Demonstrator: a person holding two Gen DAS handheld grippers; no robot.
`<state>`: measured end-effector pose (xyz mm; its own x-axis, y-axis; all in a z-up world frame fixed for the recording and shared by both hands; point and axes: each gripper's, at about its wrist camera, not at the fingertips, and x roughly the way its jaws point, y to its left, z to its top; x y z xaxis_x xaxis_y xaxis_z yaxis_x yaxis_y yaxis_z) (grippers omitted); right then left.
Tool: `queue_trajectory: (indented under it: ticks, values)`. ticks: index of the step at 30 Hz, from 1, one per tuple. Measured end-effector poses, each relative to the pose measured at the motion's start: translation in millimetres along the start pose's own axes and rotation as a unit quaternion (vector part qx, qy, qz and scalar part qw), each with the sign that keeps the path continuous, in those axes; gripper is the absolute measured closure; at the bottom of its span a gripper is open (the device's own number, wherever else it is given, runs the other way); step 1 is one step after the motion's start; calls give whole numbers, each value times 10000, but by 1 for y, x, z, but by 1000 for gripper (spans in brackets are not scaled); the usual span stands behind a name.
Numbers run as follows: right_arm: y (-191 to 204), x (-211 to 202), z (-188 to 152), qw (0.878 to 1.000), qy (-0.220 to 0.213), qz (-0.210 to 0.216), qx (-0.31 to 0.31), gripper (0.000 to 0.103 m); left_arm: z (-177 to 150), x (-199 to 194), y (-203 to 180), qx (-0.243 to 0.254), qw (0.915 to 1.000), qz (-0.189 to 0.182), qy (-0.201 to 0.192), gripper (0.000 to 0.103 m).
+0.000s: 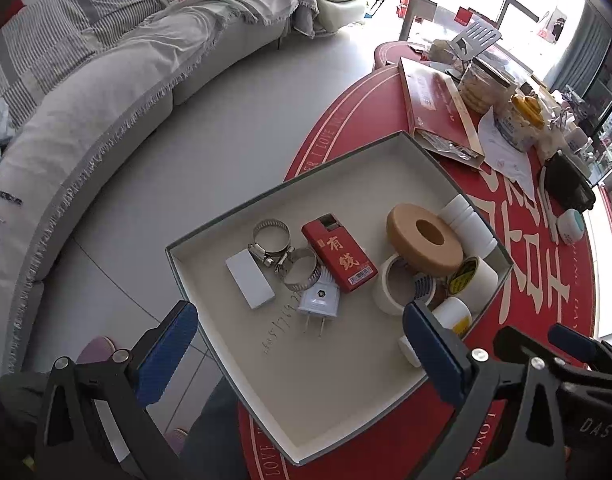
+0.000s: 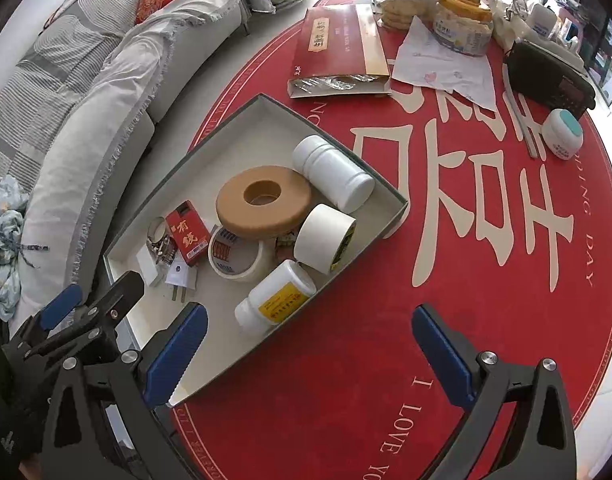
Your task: Organize rigid objects
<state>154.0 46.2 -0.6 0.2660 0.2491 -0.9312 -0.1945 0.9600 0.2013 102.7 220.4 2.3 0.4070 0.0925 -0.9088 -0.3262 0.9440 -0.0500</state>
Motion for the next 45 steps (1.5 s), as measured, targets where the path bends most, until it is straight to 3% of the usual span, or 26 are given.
queue_trajectory:
  ticks: [22,45]
  values:
    - [10,4,5,9995,39,-227,-192,0,2,12,5,9,9999,3,169,1]
    - [16,5,8,9991,61,-295,-289,0,5,15,11,-107,9999,82,98,1]
